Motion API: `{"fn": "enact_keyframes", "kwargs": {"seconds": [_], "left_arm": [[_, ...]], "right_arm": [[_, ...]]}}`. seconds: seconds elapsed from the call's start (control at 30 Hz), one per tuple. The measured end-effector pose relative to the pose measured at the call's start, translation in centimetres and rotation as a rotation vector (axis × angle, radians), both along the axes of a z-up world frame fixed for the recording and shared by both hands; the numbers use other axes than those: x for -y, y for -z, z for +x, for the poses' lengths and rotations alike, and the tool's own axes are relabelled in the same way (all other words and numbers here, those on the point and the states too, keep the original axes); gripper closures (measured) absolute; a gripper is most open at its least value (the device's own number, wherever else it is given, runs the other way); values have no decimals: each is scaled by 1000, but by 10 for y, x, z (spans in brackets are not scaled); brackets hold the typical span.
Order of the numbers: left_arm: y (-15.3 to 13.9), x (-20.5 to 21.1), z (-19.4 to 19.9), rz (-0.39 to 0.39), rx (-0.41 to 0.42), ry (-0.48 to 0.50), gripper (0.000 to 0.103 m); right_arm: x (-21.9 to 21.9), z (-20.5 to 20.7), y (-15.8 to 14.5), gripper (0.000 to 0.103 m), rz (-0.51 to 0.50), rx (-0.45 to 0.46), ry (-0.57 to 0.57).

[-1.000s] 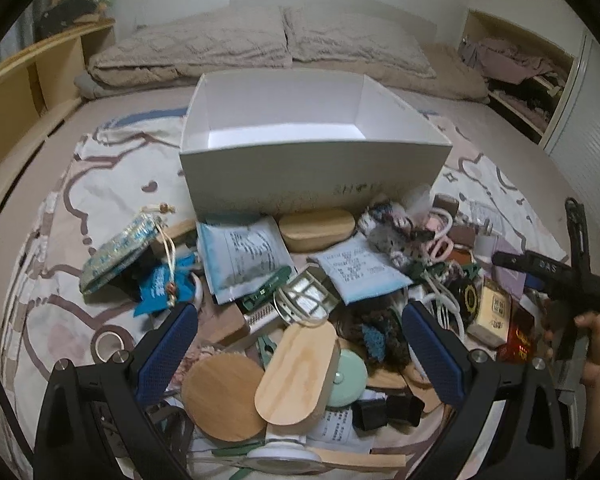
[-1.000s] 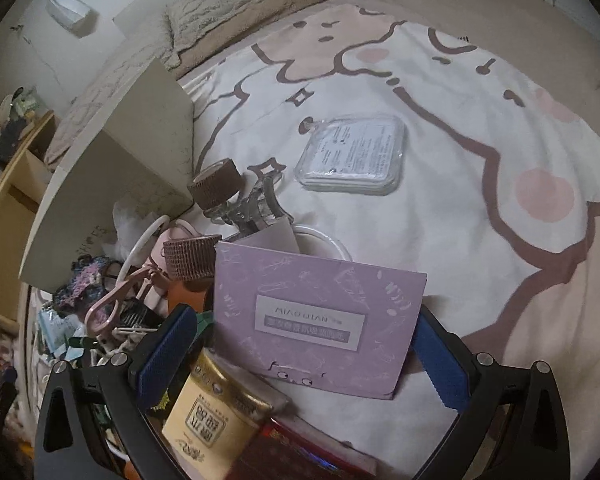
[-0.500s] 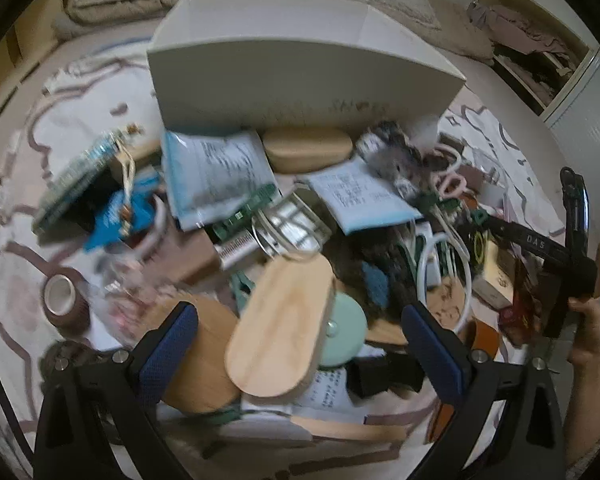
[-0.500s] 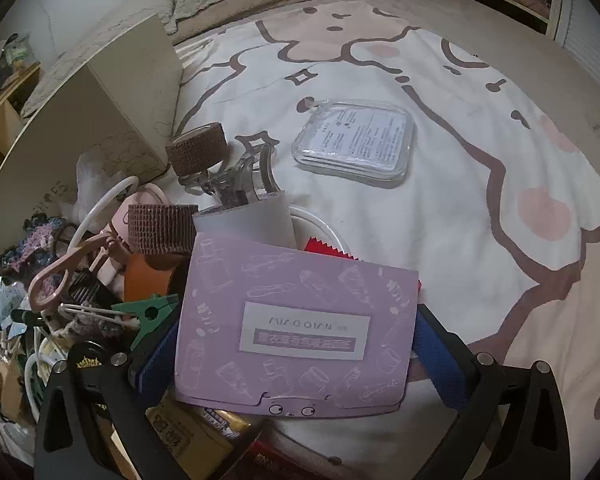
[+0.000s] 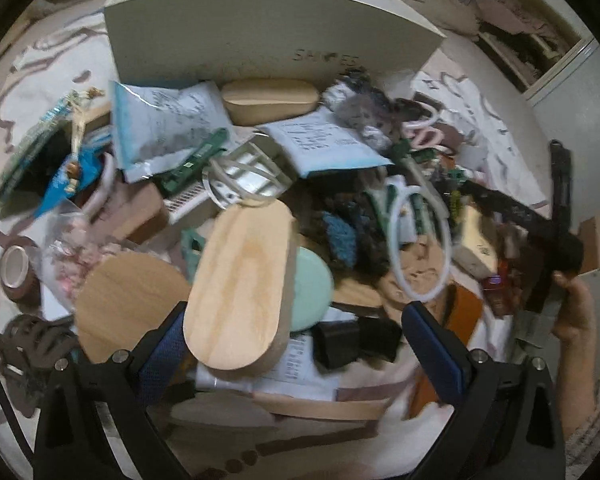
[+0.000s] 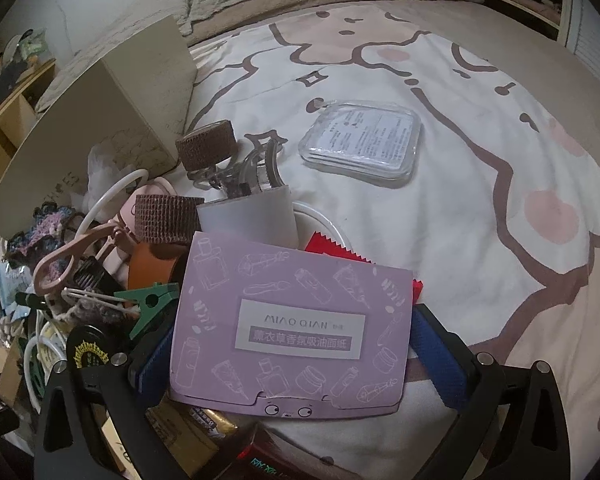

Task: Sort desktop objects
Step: 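Close the right gripper on the purple card box while the left gripper grasps the wooden lid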

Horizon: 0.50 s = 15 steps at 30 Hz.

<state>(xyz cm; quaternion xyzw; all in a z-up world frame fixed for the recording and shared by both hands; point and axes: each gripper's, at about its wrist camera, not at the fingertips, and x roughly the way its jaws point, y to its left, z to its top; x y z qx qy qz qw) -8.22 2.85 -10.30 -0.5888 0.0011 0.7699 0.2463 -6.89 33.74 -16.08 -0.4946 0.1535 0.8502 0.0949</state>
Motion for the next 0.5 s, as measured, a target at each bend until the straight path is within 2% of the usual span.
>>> {"fn": "enact_keyframes", "kwargs": {"seconds": [0.1,0.27,0.5], "left_arm": [[-2,-4,5,63,24,45,1],[-4,-18,14,103,32,122,0],[-5,-30,15,183,70,177,0]], "right_arm": [[1,-1,1,0,11,3,4],[2,-5,2,0,32,20,-5],[4,-6,4,0,55,27,-14]]}}
